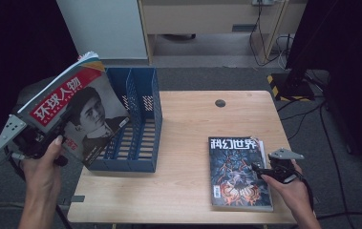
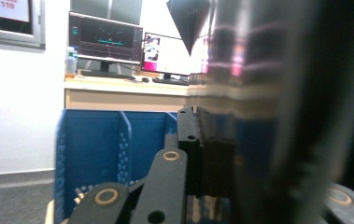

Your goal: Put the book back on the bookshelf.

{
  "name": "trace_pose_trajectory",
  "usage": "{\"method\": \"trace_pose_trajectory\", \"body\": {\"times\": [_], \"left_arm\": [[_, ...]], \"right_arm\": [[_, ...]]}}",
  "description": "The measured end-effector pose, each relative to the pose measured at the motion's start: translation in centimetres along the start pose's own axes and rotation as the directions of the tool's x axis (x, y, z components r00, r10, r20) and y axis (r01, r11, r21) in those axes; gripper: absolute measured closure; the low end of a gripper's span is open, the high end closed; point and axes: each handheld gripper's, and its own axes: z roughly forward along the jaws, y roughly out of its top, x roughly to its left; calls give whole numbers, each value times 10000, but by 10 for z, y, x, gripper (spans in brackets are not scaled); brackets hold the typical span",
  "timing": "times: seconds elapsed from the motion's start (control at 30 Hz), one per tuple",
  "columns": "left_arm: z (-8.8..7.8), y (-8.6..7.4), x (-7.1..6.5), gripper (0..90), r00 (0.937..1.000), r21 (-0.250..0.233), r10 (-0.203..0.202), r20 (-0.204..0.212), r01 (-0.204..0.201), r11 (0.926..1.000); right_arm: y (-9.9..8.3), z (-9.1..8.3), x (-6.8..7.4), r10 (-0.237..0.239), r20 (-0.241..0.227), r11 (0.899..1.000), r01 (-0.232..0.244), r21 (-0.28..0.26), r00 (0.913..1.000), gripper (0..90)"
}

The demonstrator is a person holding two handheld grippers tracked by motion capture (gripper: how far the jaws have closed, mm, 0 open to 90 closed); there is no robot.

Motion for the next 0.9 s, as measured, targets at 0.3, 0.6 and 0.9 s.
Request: {"method": "trace_pose_trajectory", "body": {"times": [0.3,0.6,0.9], "left_arm": [[-16,8,10,866,9992,81,197,-354,-195,9998],[-32,9,33,866,9945,88,203,-1031,-195,9998],[-32,5,49,866,9884,214,274,-1494,-245,9995]], "right_arm": [[0,1,3,-64,10,9999,64,80,10000,200],[0,1,2,-22,26,10000,22,96,10000,200],[-1,0,-2,91,95,9999,-92,70,9999,202]]}}
